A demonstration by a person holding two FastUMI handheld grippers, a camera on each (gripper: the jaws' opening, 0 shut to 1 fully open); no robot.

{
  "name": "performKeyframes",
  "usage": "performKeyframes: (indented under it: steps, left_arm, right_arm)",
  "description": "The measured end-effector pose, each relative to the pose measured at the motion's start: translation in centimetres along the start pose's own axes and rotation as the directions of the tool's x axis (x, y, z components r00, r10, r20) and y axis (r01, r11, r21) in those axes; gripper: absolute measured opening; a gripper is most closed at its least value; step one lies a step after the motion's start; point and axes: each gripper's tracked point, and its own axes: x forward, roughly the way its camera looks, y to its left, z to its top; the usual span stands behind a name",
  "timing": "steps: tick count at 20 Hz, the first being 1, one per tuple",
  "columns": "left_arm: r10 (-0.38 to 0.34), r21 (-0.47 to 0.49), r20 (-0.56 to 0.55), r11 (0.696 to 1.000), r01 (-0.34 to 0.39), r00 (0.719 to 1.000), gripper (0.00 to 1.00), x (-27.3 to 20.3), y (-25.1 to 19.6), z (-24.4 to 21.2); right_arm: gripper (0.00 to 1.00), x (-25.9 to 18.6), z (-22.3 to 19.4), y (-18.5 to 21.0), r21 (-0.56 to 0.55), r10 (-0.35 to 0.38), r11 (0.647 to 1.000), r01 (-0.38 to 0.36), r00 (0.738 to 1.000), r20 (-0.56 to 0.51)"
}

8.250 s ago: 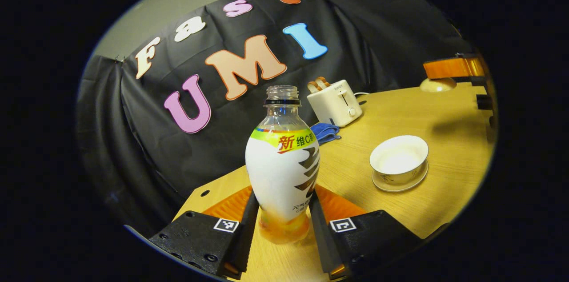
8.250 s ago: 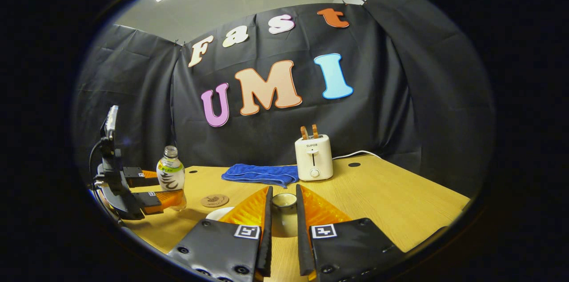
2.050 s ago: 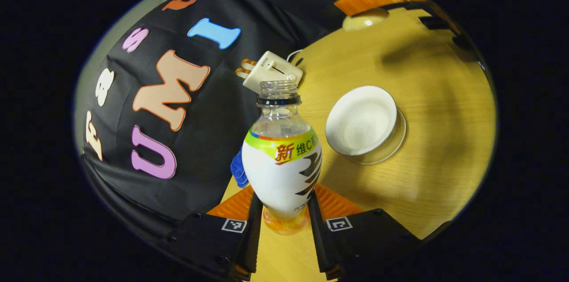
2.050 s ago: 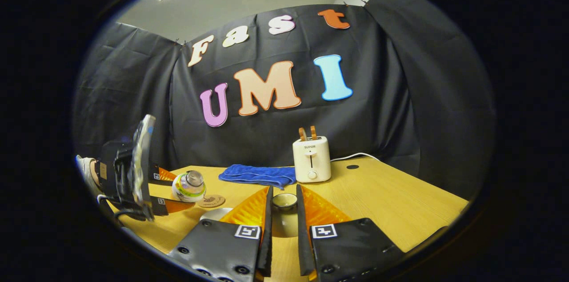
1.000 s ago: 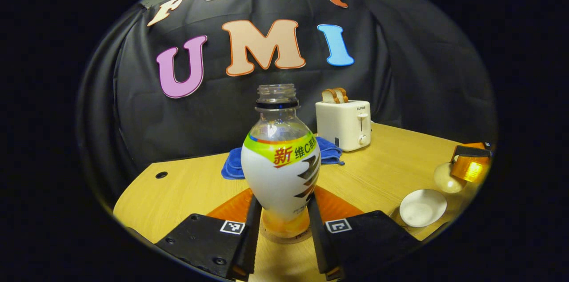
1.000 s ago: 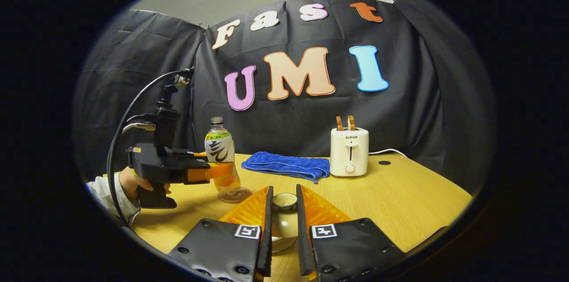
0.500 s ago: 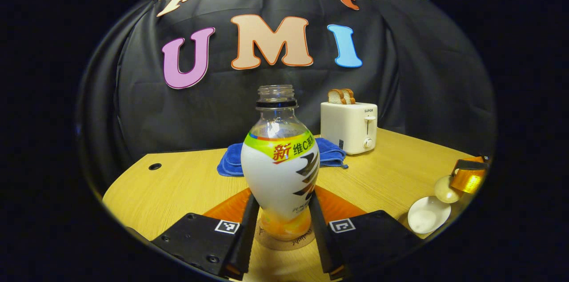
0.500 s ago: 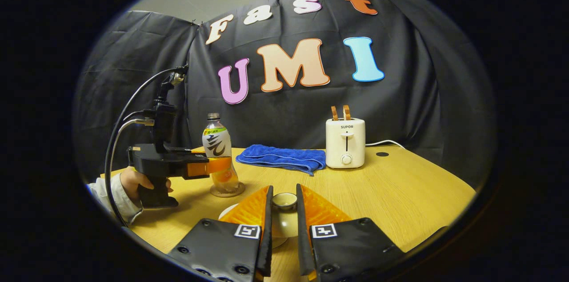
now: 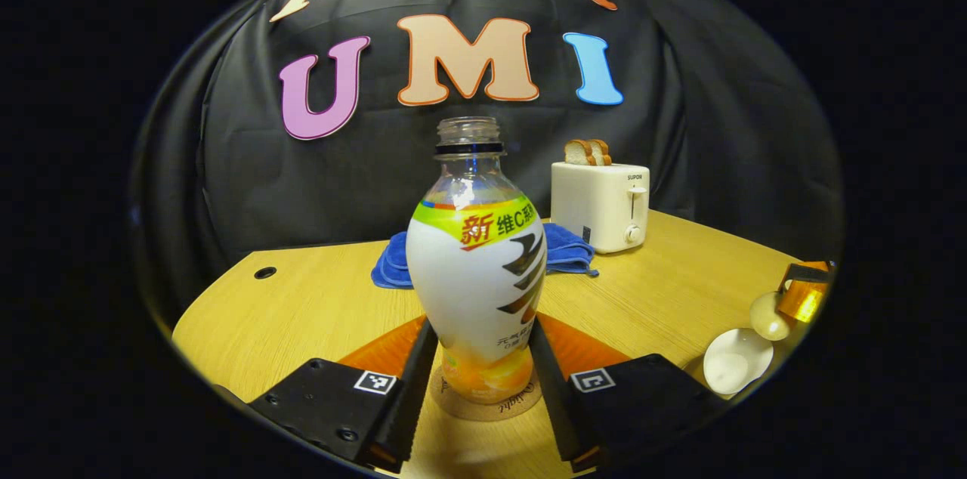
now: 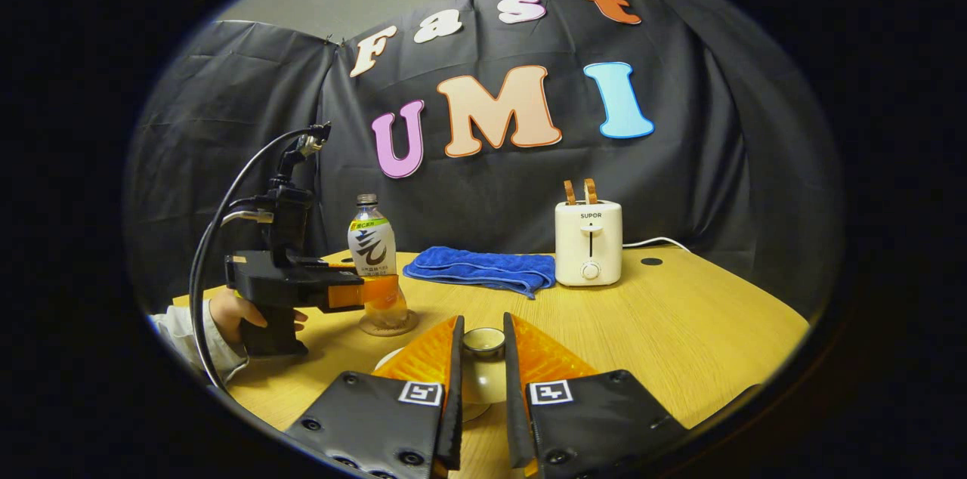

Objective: Open the teacup lid with one hand, grasp the water bottle and pour water into the teacup with the other hand; after pouring, place the water bottle on the coaster and then close the teacup lid.

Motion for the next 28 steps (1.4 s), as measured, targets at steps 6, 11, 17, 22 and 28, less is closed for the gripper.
performKeyframes:
  steps: [6, 11, 17, 22, 28]
  left_arm:
    - [0.023, -0.019, -0.008, 1.000, -0.023, 1.000, 0.89, -0.7, 0.5, -0.6]
    - [0.055, -0.069, 0.003, 0.996, -0.055, 0.998, 0.92, -3.0, 1.1, -1.1]
    - [0.088, -0.026, 0.054, 0.996, -0.086, 0.995, 0.93, -7.3, 0.9, -0.5]
    - [0.094, -0.008, 0.109, 0.996, -0.093, 0.990, 0.92, -10.8, -0.3, -0.1]
    - [0.097, -0.010, 0.119, 0.995, -0.097, 0.988, 0.92, -13.6, -1.4, -1.0]
  right_arm:
    - [0.26, 0.3, -0.3, 1.4, 0.008, 0.042, 0.999, -0.042, 0.999, 0.007]
    - [0.30, 1.1, -0.8, 3.2, 0.018, 0.091, 0.996, -0.091, 0.996, 0.009]
    - [0.28, 1.5, -2.0, 4.3, 0.015, 0.107, 0.994, -0.107, 0.994, -0.018]
    - [0.27, 2.0, -2.5, 4.3, 0.008, 0.104, 0.995, -0.104, 0.994, -0.041]
    - [0.34, 1.8, -3.2, 4.5, 0.002, 0.095, 0.996, -0.095, 0.993, -0.069]
